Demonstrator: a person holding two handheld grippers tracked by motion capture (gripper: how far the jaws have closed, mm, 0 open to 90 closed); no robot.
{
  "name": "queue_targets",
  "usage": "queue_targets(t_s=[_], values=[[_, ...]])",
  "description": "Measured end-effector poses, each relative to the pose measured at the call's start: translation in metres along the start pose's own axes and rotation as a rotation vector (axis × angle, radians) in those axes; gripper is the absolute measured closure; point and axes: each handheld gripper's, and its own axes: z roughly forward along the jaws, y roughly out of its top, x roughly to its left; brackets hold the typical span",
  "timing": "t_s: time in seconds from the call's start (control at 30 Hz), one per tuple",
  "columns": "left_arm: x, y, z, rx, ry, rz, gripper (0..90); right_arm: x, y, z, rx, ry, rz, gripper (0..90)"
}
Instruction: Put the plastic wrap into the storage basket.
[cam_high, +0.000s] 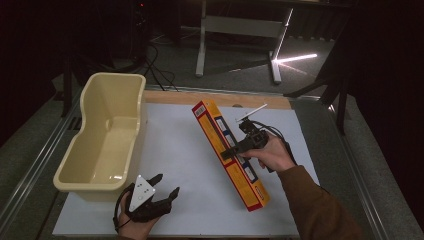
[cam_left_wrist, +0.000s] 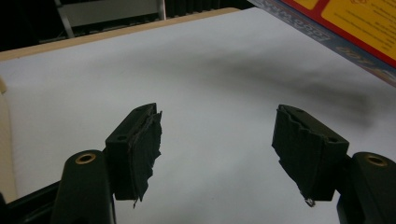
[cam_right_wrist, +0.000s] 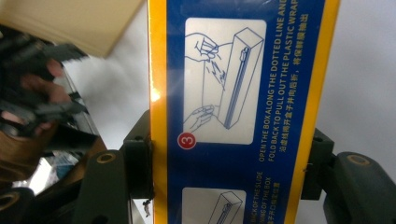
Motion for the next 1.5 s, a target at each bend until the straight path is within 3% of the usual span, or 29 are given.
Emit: queue_targets(t_s=[0.4,0.53,0.73,1.03,1.13,1.5], values=[[0.000,0.000,0.000,-0.001,-0.002,0.004,31.4,0.018,0.027,0.006,-0.070,0.076,0.020,39.1],[0.000,0.000,0.000,0.000,-0.003,0.005,31.4,0.023,0.037,0.006,-0.087,0.083,0.028,39.1],[-0.002,-0.001,0.000,-0.004,-0.002,0.005,31.4,0.025,0.047,0.005,-0.114,0.148,0.061,39.1],[-0.002,-0.001,0.000,-0.006,-0.004,0.006,31.4,0.029,0.058,0.008,-0.146,0.189,0.105,39.1],[-0.002,-0.001,0.000,-0.006,-0.003,0.006,31.3,0.032,0.064,0.008,-0.167,0.224,0.125,39.1],[-0.002,-0.001,0.001,-0.003,-0.004,0.007,30.7,0.041,0.083,0.007,-0.209,0.248,0.151,39.1]])
